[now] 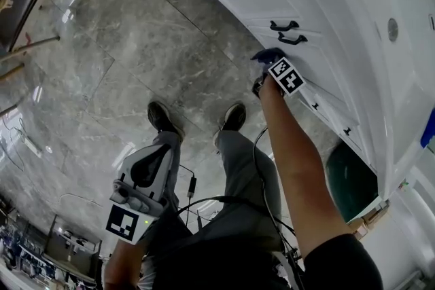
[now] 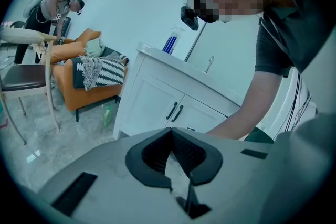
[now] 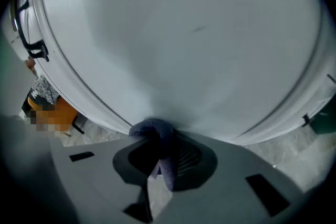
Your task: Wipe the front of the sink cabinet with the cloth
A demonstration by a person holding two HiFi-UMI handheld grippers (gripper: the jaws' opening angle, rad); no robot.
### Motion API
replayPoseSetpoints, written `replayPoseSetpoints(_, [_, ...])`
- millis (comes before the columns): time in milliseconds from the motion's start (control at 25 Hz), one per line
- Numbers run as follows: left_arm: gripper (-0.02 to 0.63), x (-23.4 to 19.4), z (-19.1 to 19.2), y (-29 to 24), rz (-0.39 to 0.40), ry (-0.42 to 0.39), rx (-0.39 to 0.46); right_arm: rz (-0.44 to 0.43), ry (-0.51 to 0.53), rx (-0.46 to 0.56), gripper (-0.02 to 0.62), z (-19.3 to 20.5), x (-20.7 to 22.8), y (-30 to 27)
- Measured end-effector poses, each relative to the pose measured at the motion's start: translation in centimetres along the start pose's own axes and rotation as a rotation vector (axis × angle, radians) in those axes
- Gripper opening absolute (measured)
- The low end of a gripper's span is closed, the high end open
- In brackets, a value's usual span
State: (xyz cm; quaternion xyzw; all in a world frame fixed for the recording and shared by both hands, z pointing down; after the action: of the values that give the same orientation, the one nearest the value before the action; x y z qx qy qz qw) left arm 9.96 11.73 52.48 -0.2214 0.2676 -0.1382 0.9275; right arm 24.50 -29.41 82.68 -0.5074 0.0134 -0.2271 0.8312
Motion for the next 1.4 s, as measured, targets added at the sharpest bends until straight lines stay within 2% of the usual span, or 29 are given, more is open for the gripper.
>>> replayPoseSetpoints(120, [0.003,0.2,0.6,-0.4,0.004,-0.017,-0.02,-0.082,-0.061,-0.002,0.048,-0.3,-3.8,-1.8])
replayPoseSetpoints(240, [0.003,1.0,0.1,-0.8,0.016,-0.024,-0.018,-0.118,-0.102,0.016,0.049,-0.7,-4.6,-1.0])
replayPoseSetpoints(440, [0.003,3.7,-2.1,-1.0,0.063,-0.036,0.014,-0.047,-0.128,0.065,0.049,-2.0,1.7,5.9])
replayPoseSetpoints(600, [0.003,5.3,-3.5,-0.6,0.085,-0.042,0.03,-0.025,-0.186,0.154,0.049,-3.8,6.6,13.3])
replayPoseSetpoints(760, [0.004,5.9,-4.6,0.7,0.081,-0.047,0.035,-0.048,-0.244,0.244,0.048,-5.4,6.6,17.8])
replayPoseSetpoints(960, [0.003,6.9,-5.8,2.4,0.067,-0.067,0.037,-0.17,-0.255,0.205,0.048,-7.3,-0.1,17.2])
replayPoseSetpoints(1080, [0.004,8.3,-6.9,2.9,0.07,-0.078,0.053,-0.199,-0.272,0.178,0.048,-8.3,-1.9,17.9])
replayPoseSetpoints(1280, [0.004,11.1,-8.6,3.2,0.083,-0.078,0.081,-0.151,-0.198,0.216,0.048,-9.7,2.0,23.0])
replayPoseSetpoints(1400, [0.004,12.8,-9.7,3.4,0.091,-0.076,0.1,-0.115,-0.192,0.22,0.048,-9.9,4.9,25.3])
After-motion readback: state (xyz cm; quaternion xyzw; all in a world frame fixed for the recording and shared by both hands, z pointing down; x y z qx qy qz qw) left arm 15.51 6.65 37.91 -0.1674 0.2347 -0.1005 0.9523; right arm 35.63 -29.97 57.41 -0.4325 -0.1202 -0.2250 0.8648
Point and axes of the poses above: the fingertips, and each gripper's own axes: y backward along the fingers, x to its right, z out of its underside, the point moved 9 cm from there along y, backward along the fingers, and after that the axes turned 5 degrees about -z, right-handed, at the moved point
